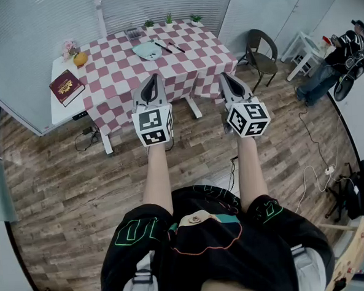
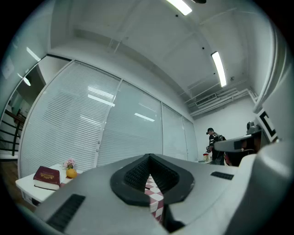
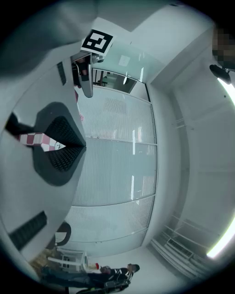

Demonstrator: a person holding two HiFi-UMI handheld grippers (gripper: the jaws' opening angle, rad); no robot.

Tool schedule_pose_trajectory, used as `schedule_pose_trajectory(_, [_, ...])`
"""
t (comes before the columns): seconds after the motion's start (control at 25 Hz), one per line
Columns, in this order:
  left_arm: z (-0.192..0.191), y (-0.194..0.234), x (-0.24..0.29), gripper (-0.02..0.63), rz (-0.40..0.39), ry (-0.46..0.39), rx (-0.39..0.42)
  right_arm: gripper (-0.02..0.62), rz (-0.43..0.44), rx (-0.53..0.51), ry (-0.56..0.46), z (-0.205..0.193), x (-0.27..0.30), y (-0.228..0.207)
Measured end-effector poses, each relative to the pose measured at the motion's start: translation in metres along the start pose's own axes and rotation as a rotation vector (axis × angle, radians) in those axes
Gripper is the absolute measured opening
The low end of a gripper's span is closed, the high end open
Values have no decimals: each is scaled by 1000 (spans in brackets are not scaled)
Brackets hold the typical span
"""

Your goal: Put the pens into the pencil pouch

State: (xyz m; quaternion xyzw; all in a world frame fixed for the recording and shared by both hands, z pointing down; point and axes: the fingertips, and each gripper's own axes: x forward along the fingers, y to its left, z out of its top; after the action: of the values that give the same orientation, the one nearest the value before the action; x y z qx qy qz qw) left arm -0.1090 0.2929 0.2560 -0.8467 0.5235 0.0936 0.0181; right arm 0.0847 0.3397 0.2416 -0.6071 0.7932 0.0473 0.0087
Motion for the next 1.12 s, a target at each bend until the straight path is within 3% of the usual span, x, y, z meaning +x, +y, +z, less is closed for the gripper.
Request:
schedule_pose_trajectory(0.16, [-5, 0, 1, -3, 6, 13, 2, -1, 3, 1, -8, 3, 1, -3])
schedule_pose_trajectory(0.4, [-14, 19, -8, -4, 42, 37, -29, 0, -57, 50, 29, -12, 0, -7])
schedule_pose_trajectory(0.84, [-27, 26, -8, -4, 47, 77, -48, 0, -45, 54, 67, -19, 0, -2])
schedule_pose_trajectory(1.12, [-28, 45, -4, -3, 90, 75, -64, 0, -11, 51, 71, -23, 13, 1])
